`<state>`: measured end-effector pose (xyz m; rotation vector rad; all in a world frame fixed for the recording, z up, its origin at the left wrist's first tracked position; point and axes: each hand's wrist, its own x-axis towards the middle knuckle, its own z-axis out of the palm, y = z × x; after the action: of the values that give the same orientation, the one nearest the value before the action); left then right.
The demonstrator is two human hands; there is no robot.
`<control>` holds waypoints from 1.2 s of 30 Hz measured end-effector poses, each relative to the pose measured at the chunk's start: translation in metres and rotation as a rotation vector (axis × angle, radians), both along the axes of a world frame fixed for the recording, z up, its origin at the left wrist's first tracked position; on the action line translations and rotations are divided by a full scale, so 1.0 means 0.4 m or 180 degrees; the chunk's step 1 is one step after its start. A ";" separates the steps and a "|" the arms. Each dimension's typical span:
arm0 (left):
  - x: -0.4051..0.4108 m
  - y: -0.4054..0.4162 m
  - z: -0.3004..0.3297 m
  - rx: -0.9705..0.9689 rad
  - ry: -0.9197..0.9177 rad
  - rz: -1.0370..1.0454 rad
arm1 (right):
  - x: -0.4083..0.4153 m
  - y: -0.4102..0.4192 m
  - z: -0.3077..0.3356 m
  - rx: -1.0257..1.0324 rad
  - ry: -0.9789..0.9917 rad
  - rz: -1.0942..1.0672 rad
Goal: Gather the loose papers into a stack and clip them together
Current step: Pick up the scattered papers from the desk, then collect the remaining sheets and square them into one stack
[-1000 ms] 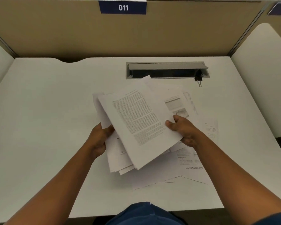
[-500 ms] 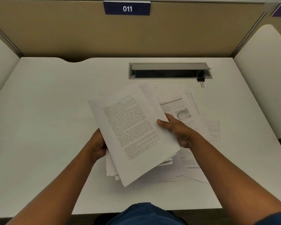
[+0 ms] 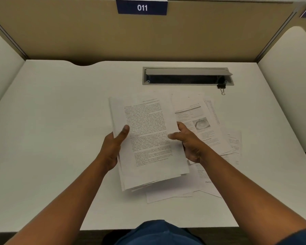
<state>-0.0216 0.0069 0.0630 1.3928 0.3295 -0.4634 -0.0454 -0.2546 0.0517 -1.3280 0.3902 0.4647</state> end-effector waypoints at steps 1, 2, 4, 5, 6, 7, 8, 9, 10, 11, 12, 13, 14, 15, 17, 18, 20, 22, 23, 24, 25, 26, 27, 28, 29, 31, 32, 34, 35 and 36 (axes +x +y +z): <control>0.000 0.000 -0.002 -0.0003 0.0017 -0.0007 | 0.000 0.004 0.002 0.0028 -0.0036 -0.0004; 0.002 0.001 -0.004 -0.0038 0.0075 -0.0032 | -0.001 0.009 0.003 0.0025 -0.0077 0.0026; 0.006 0.008 -0.006 -0.0366 0.0312 -0.0139 | -0.001 0.015 0.005 -0.0095 -0.0126 0.0165; 0.007 0.013 -0.006 -0.0619 0.0459 -0.0191 | 0.000 0.016 0.006 -0.0212 -0.0127 0.0220; 0.006 0.019 -0.006 -0.0812 0.0568 -0.0241 | 0.000 0.016 0.011 -0.0337 -0.0141 0.0280; 0.007 0.025 -0.009 -0.0894 0.0603 -0.0295 | 0.001 0.015 0.016 -0.0467 -0.0165 0.0344; 0.008 0.030 -0.014 -0.0858 0.0585 -0.0351 | 0.003 0.015 0.023 -0.0554 -0.0185 0.0393; 0.009 0.031 -0.020 -0.0770 0.0537 -0.0399 | 0.006 0.012 0.030 -0.0550 -0.0205 0.0399; 0.011 0.030 -0.025 -0.0688 0.0465 -0.0393 | 0.009 0.008 0.038 -0.0405 -0.0229 0.0351; 0.015 0.029 -0.029 -0.0651 0.0399 -0.0293 | 0.013 0.001 0.046 -0.0166 -0.0230 0.0233; 0.020 0.028 -0.030 -0.0665 0.0357 -0.0123 | 0.015 -0.007 0.055 0.0144 -0.0191 0.0079; 0.025 0.026 -0.028 -0.0726 0.0342 0.0086 | 0.017 -0.020 0.061 0.0495 -0.0094 -0.0091; 0.032 0.025 -0.025 -0.0829 0.0341 0.0292 | 0.017 -0.033 0.063 0.0879 0.0039 -0.0223; 0.037 0.025 -0.022 -0.0927 0.0351 0.0480 | 0.014 -0.044 0.061 0.1254 0.0160 -0.0266; 0.046 0.024 -0.017 -0.1084 0.0399 0.0816 | -0.001 -0.047 0.056 0.1781 0.0261 -0.0083; 0.050 0.022 -0.016 -0.1143 0.0426 0.0963 | -0.009 -0.039 0.049 0.1918 0.0262 0.0020; 0.055 0.011 -0.010 -0.1220 0.0446 0.1226 | -0.020 0.002 0.049 0.1972 0.0208 0.0100; 0.056 -0.010 0.000 -0.1334 0.0388 0.1386 | -0.019 0.061 0.042 0.1814 0.0117 -0.0206; 0.053 -0.021 0.006 -0.1389 0.0339 0.1431 | -0.015 0.089 0.041 0.1714 0.0053 -0.0473; 0.050 -0.030 0.010 -0.1425 0.0282 0.1444 | -0.011 0.113 0.037 0.1617 0.0006 -0.0742; 0.046 -0.036 0.009 -0.1440 0.0226 0.1435 | -0.007 0.129 0.031 0.1518 -0.0014 -0.0956; 0.044 -0.038 0.006 -0.1456 0.0176 0.1404 | -0.002 0.137 0.025 0.1406 -0.0023 -0.1094; 0.042 -0.036 0.002 -0.1470 0.0151 0.1374 | 0.002 0.137 0.023 0.1268 -0.0039 -0.1170; 0.043 -0.029 0.002 -0.1483 0.0159 0.1359 | 0.007 0.129 0.020 0.1096 -0.0078 -0.1202; 0.046 -0.017 0.002 -0.1485 0.0212 0.1388 | 0.013 0.116 0.019 0.0909 -0.0117 -0.1197; 0.061 0.023 0.005 -0.1542 0.0316 0.1449 | 0.026 0.078 0.021 0.0606 -0.0206 -0.1097; 0.072 0.049 0.007 -0.1585 0.0302 0.1401 | 0.030 0.055 0.026 0.0523 -0.0270 -0.1011; 0.095 0.110 0.014 -0.1474 0.0078 0.1103 | 0.039 0.008 0.037 0.0490 -0.0411 -0.0833; 0.107 0.140 0.018 -0.1230 -0.0090 0.0869 | 0.043 -0.012 0.044 0.0475 -0.0472 -0.0759; 0.119 0.164 0.024 -0.0880 -0.0252 0.0613 | 0.048 -0.030 0.051 0.0425 -0.0535 -0.0702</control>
<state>0.0258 0.0727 0.0725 1.0951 0.3187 -0.2821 -0.0264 -0.2667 0.0722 -1.1693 0.3548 0.1900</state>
